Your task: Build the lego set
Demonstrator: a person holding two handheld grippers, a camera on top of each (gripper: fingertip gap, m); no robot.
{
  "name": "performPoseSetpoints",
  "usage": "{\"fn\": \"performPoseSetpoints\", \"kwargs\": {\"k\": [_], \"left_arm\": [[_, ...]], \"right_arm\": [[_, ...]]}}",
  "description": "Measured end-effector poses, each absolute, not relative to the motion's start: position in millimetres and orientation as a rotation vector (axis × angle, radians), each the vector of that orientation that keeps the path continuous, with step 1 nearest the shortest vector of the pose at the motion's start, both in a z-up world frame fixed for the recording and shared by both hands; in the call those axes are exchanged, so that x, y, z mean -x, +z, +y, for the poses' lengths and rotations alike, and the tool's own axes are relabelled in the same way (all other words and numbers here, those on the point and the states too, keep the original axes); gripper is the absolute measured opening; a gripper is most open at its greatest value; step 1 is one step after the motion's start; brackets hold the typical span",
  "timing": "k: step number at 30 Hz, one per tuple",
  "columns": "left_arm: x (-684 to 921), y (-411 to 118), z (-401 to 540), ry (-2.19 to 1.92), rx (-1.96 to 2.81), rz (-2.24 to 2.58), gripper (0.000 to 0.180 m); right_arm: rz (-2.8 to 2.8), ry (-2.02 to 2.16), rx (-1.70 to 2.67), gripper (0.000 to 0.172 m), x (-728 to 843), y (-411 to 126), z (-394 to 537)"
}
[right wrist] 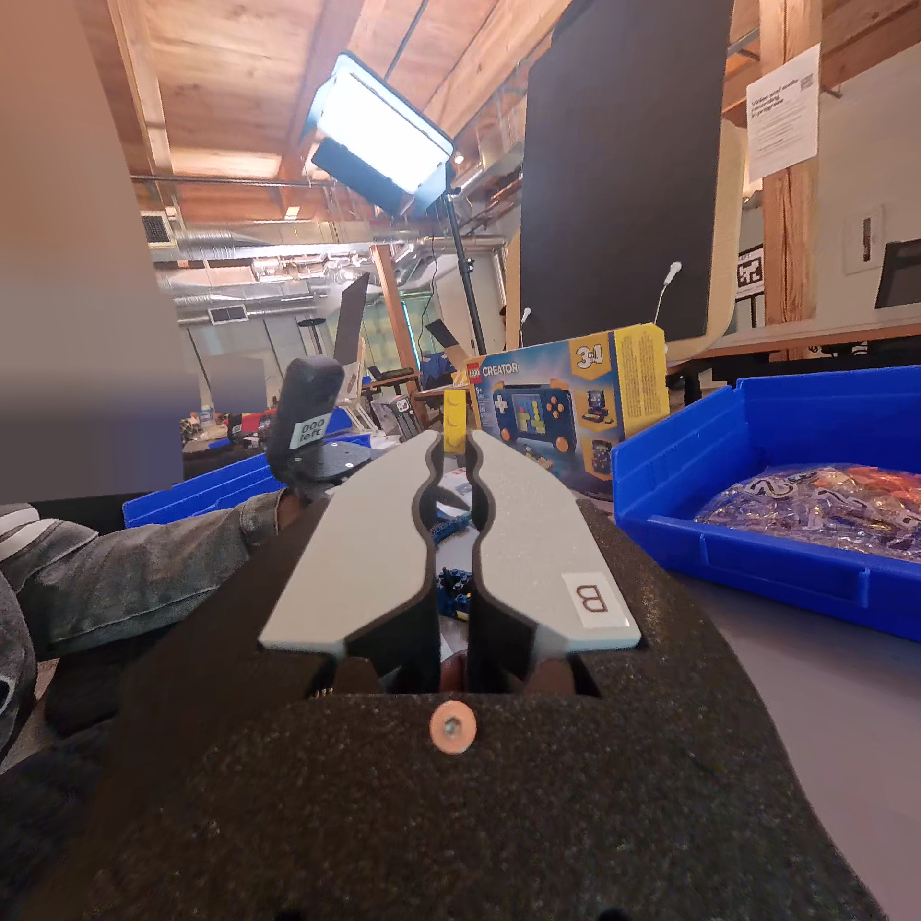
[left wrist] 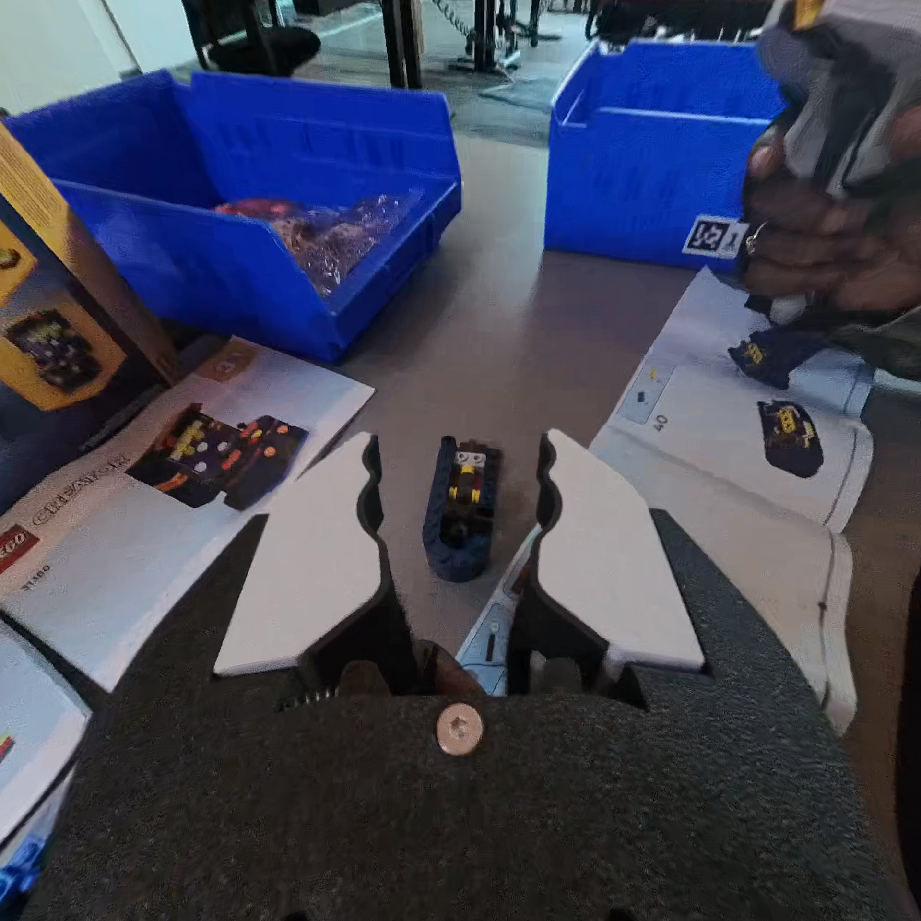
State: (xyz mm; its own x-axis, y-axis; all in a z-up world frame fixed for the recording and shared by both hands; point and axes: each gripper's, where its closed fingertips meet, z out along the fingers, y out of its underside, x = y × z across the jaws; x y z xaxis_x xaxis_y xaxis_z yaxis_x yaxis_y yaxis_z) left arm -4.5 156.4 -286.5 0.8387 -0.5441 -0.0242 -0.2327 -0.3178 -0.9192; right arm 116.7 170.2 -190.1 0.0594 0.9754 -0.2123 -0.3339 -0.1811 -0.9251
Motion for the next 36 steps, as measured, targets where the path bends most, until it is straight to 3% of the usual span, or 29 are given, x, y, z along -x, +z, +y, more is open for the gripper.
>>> {"fn": "performPoseSetpoints", "kwargs": {"k": [5, 16, 30, 36], "left_arm": [[8, -306, 162, -0.259, 1.86, 0.65, 0.054], [3, -340, 149, -0.354, 2.034, 0.829, 0.06], [5, -354, 147, -0.462, 2.155, 0.851, 0.036], [5, -354, 143, -0.477, 2.134, 0.905, 0.036]], "right_arm": [[-0.81, 1.438, 1.168, 0.008, -111, -196, 169], [-0.849, 1.437, 1.203, 0.008, -105, -203, 166], [-0.882, 1.413, 1.25, 0.008, -102, -215, 169], [-0.946, 1.429, 1.269, 0.008, -97, -221, 163]]}}
